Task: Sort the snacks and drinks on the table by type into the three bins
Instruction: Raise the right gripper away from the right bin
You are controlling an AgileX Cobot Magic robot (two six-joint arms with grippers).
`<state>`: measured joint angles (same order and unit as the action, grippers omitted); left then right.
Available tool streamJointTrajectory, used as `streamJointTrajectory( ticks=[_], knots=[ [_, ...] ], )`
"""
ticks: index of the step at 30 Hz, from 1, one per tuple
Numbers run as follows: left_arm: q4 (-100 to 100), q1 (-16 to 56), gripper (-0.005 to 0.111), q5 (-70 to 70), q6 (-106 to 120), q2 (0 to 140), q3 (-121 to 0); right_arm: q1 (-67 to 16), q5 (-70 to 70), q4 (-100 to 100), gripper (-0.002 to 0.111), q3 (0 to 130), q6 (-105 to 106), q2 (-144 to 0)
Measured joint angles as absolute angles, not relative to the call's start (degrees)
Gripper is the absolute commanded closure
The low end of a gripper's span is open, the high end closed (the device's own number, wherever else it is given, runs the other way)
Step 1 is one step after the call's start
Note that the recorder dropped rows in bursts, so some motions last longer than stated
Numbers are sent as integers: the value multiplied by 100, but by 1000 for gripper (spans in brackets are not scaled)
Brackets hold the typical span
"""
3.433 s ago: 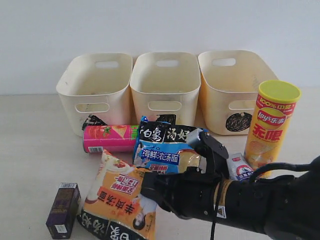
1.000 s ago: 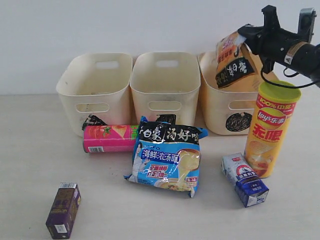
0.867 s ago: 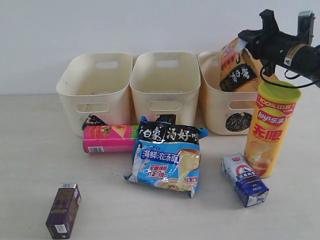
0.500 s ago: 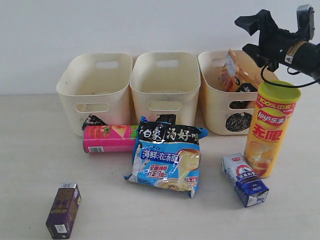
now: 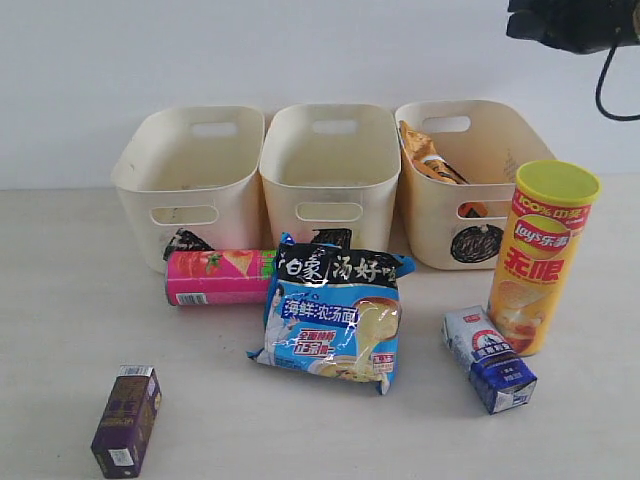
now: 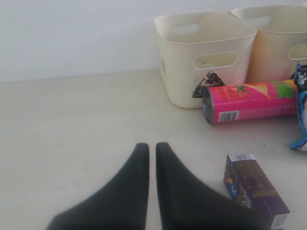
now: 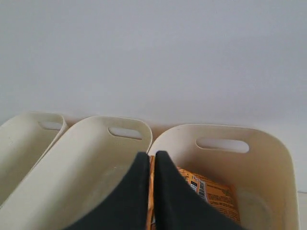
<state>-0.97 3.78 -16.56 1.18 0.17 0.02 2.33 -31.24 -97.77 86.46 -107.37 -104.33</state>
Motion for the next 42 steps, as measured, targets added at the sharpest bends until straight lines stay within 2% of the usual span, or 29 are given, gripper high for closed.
streamJointTrajectory(
  ticks=[8, 17, 28, 35, 42],
  knots=[
    [-97, 378, 102, -1656, 118, 17, 2, 71, -2688, -9964, 109, 8074, -10791, -9670],
    [-97, 378, 102, -1656, 118, 17, 2, -474, -2079, -10003, 109, 7293, -8386, -9042],
    [-97, 378, 102, -1656, 118, 17, 2, -847, 1991, -9867, 109, 7000, -6068, -8573],
    [-97, 378, 102, -1656, 118, 17, 2, -849, 3147, -7995, 109, 6997, -3600, -8573],
    [-97, 378, 102, -1656, 118, 17, 2, -849, 3743, -3982, 109, 7070, -728, -8547]
  ],
)
